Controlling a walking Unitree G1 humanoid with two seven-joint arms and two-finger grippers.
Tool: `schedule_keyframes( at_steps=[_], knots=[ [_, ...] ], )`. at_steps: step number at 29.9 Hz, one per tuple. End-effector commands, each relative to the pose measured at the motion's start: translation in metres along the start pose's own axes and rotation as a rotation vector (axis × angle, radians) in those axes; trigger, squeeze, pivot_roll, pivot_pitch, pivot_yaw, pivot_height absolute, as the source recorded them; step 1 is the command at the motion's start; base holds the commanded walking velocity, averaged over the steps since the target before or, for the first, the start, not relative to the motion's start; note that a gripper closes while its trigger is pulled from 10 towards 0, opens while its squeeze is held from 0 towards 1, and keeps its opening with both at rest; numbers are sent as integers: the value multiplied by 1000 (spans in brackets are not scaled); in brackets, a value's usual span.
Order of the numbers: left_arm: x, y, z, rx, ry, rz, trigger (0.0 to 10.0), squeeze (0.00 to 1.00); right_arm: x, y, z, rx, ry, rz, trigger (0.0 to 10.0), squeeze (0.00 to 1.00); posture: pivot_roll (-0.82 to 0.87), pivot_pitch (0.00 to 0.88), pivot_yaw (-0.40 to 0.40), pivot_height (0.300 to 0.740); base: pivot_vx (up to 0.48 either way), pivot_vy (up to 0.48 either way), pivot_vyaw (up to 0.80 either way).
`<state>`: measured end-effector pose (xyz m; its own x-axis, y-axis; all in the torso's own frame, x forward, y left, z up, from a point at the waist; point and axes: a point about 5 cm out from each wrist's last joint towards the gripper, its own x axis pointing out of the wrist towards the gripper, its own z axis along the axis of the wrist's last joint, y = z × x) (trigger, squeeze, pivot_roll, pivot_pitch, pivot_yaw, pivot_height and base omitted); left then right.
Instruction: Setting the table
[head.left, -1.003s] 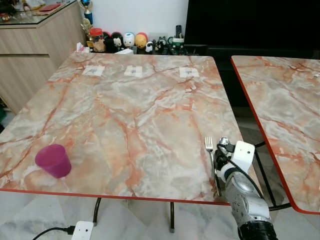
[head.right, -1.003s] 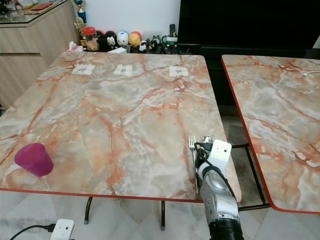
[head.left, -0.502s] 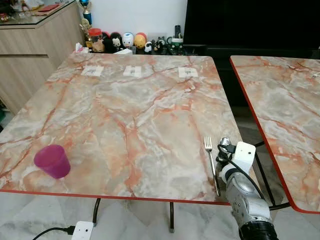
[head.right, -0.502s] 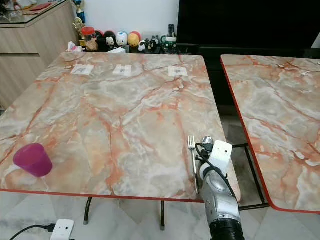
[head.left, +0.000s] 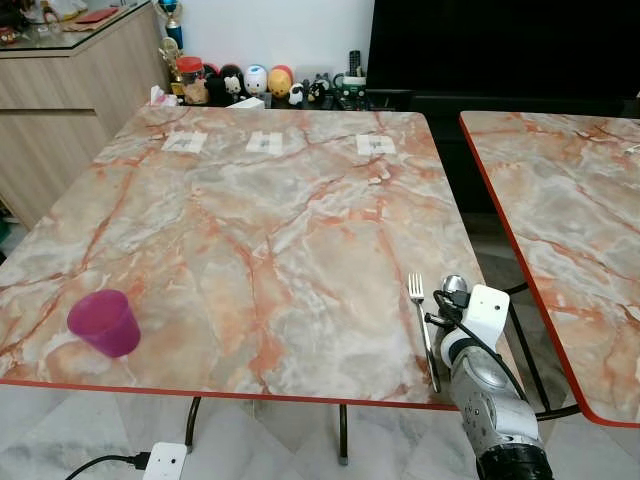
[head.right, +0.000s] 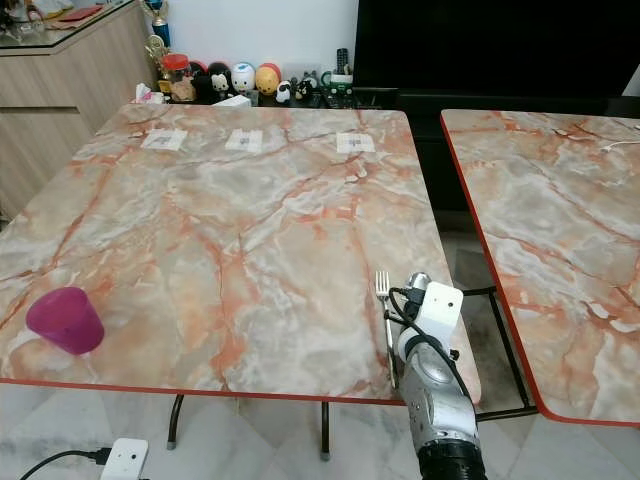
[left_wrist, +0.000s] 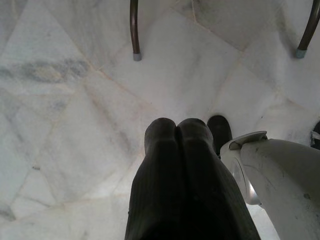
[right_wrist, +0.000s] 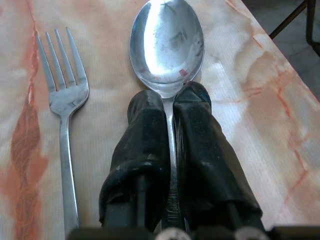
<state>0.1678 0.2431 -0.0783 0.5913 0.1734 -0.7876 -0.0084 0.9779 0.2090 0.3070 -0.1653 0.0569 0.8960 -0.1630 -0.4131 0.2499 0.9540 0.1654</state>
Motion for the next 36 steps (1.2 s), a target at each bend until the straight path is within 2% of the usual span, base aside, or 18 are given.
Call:
schedule_keyframes(
  at_steps=[1, 7, 11, 12, 13, 15, 19, 21, 23, 26, 36],
  knots=[
    [-1, 0, -7, 10, 36, -2, 10000, 0, -2, 0, -14, -20, 56, 1, 0, 0, 45, 28, -10, 740, 0, 0, 0],
    [-1, 0, -7, 11, 37, -2, 10000, 0, -1, -3, -12, -27, 33, -17, 0, 0, 45, 28, -10, 740, 0, 0, 0],
    [-1, 1, -7, 13, 38, 0, 10000, 0, -2, 0, 1, 18, -64, -2, 0, 0, 44, 28, -11, 740, 0, 0, 0],
    [-1, 1, -7, 14, 38, 0, 10000, 0, -4, 4, 12, 14, -142, 27, 10000, 0, 43, 27, -10, 740, 0, 0, 0],
    [-1, 1, -7, 14, 38, 0, 10000, 0, -4, 4, 12, 14, -142, 27, 10000, 0, 43, 27, -10, 740, 0, 0, 0],
    [-1, 1, -7, 14, 38, 1, 10000, 0, -8, 6, 27, -7, -253, 34, 10000, 0, 42, 25, -12, 740, 0, 0, 0],
    [-1, 1, -7, 15, 39, 3, 10000, 0, -12, 5, 37, -24, -340, 38, 10000, 0, 44, 21, -14, 740, 0, 0, 0],
    [-1, 1, -8, 16, 40, 5, 10000, 0, -15, 5, 42, -68, -387, 60, 10000, 0, 41, 18, -14, 740, 0, 0, 0],
    [-1, 1, -8, 21, 40, 6, 10000, 0, -17, 5, 42, -82, -395, 89, 10000, 0, 40, 15, -14, 740, 0, 0, 0],
    [-1, 1, -8, 29, 40, 6, 10000, 0, -20, 4, 44, -155, -437, 113, 10000, 0, 38, 9, -15, 740, 0, 0, 0],
    [-2, 1, -9, 42, 44, 2, 10000, 0, -23, 2, 49, -171, -478, 111, 10000, 0, 32, 0, -16, 740, 0, -366, 0]
  ],
)
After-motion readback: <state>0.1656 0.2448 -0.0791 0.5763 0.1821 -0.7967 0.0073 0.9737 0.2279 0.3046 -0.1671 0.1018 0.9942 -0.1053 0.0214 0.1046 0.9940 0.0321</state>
